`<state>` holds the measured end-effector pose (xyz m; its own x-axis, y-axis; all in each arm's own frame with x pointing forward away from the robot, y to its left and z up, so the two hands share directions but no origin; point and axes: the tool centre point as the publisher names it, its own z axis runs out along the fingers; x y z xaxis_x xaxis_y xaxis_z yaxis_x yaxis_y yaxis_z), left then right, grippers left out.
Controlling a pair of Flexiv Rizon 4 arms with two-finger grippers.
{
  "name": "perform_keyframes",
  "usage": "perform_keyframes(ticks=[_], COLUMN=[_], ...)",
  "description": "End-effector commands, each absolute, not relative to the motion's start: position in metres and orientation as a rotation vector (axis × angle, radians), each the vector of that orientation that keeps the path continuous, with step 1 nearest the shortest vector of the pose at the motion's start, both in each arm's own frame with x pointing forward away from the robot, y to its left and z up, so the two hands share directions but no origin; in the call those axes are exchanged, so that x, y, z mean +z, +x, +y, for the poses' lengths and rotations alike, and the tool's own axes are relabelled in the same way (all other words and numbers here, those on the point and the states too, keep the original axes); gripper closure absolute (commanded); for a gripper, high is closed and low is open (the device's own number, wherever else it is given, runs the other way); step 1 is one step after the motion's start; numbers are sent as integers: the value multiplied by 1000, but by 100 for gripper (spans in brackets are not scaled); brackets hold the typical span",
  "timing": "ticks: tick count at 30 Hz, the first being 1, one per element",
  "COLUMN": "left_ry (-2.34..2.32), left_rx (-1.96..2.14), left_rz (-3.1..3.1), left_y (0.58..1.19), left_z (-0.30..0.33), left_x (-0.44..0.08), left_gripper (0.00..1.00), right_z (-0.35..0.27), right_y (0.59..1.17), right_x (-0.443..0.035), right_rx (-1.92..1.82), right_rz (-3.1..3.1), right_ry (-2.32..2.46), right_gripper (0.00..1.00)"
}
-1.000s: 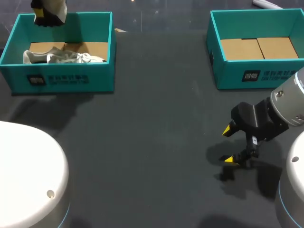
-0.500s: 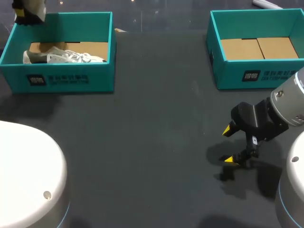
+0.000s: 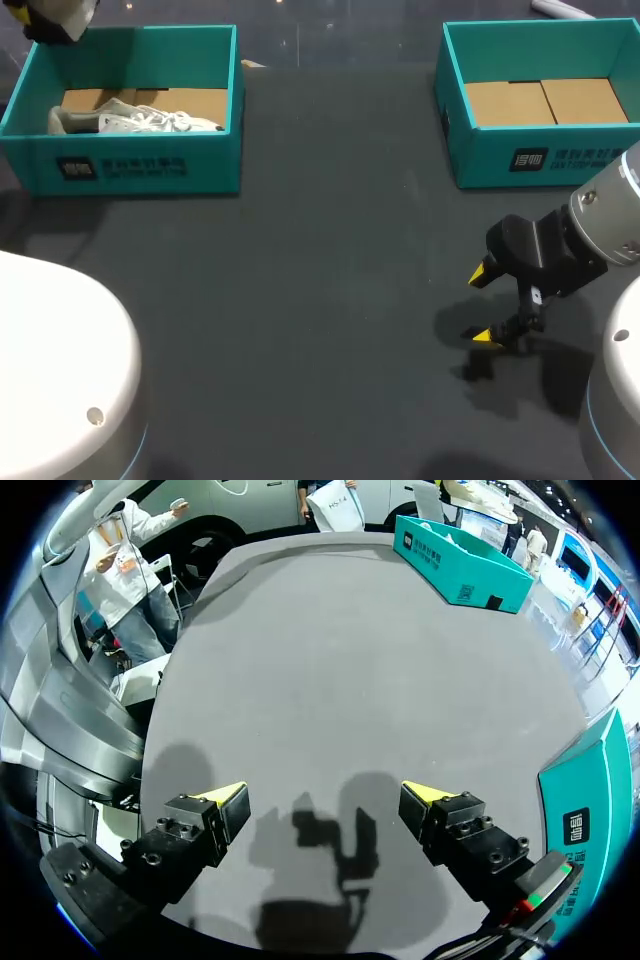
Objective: Take the shoe out of the shoebox, open the shoe tongue, remove and reinsert the insole, then place the shoe into the shoebox
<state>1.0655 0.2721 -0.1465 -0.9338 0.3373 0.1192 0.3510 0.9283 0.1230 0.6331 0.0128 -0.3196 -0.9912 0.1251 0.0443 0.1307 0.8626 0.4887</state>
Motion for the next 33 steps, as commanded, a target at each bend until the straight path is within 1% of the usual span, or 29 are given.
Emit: perform_keyframes(ticks=[1,13,19,24,26,33], left_ry=[-839,-839,-1171,-1461,-1666,-1666], left_rx=[-165,-165,-312,-270,-210,-210], left_rz=[-2964,-2964,-2830,-2677,-2616,-2616], left_y=[1062,1062,1079,1089,1089,1089], left_z=[290,290,305,314,318,318], left_x=[-145,-145,-145,-146,-144,-144], left_gripper=[100,100,100,100,100,100], right_z=[13,13,13,13,13,13], right_y=[631,631,631,631,631,631], right_x=[-319,-319,-319,-319,-319,-319], right_rx=[-790,-790,-790,-790,-790,-790], right_rz=[-3024,-3024,-3024,-3024,-3024,-3024], right_ry=[-210,-210,-210,-210,-210,-210], right_gripper=[0,0,0,0,0,0])
